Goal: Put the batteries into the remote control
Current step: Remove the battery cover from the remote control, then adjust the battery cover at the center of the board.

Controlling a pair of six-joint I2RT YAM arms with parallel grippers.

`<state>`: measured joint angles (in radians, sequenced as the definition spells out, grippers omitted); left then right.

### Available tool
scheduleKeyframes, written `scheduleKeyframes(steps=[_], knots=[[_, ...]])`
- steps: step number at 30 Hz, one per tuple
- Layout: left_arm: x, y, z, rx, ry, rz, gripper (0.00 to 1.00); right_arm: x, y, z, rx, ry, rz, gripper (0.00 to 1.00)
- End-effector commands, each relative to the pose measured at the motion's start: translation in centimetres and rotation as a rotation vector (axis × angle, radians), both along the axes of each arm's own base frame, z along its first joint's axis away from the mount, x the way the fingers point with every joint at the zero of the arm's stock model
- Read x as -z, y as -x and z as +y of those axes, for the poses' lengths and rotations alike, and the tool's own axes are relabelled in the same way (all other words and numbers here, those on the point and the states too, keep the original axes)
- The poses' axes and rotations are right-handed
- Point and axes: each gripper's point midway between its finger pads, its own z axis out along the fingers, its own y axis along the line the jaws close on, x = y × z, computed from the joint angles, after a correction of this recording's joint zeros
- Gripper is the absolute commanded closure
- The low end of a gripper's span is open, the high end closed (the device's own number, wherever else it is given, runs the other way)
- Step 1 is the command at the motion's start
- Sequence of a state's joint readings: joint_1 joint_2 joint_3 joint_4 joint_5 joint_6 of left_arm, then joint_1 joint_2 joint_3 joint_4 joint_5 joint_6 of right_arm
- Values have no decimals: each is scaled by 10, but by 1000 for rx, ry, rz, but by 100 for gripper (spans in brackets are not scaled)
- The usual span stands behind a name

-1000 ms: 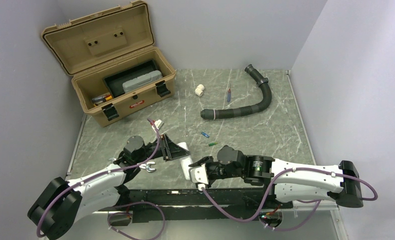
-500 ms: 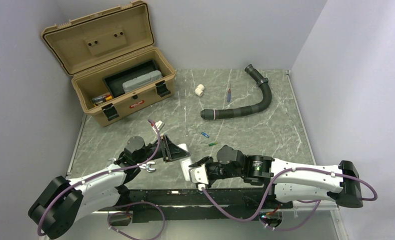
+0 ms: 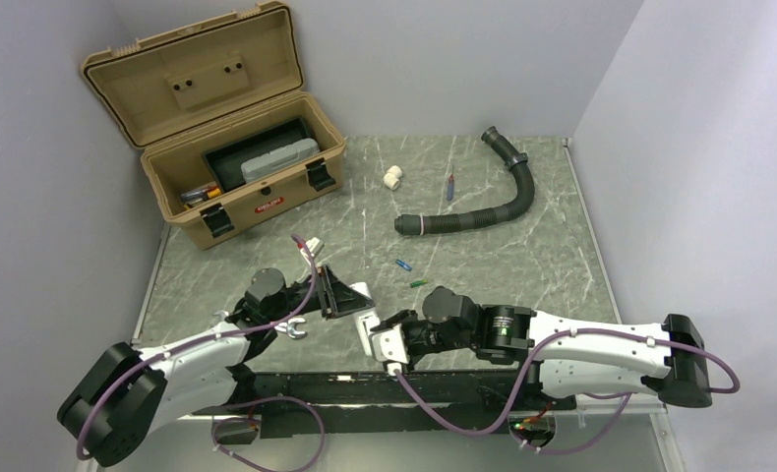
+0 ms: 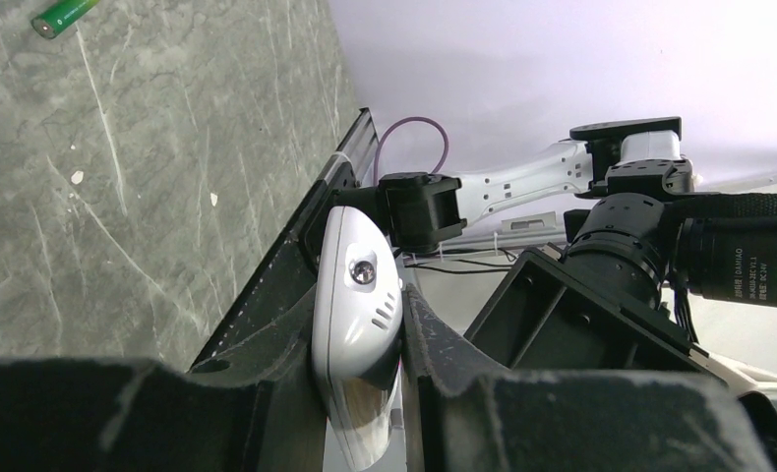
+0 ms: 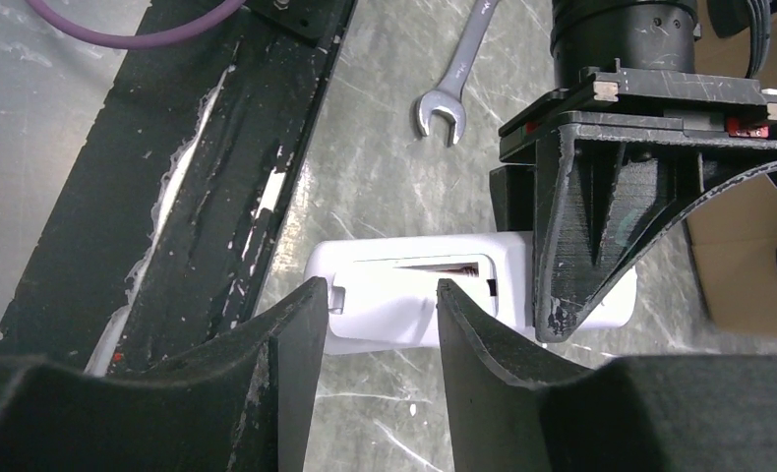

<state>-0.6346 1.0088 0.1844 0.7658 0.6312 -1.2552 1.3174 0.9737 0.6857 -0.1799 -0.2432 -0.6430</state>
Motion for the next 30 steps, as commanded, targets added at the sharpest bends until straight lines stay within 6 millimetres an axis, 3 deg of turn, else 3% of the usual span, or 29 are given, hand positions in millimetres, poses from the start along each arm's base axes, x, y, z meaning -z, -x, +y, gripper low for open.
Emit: scheduleKeyframes(steps=[1, 11, 17, 25, 28, 30], knots=[[-15, 3, -2, 21, 52, -43, 100, -4, 1, 4, -4, -18, 14, 52], [-9, 0, -4, 20, 40, -32, 100, -9, -3, 0, 21, -34, -5, 52], [9, -6, -2, -12, -19, -18, 100, -26, -12, -2, 102, -127, 2, 52], [28, -22, 22, -120, -139, -36, 100, -48, -41, -29, 451, -311, 195, 52], [32, -31, 40, -193, -217, -54, 100, -50, -68, -45, 717, -413, 306, 51], [33, -36, 52, -244, -274, -70, 100, -38, -84, -57, 911, -462, 408, 45]])
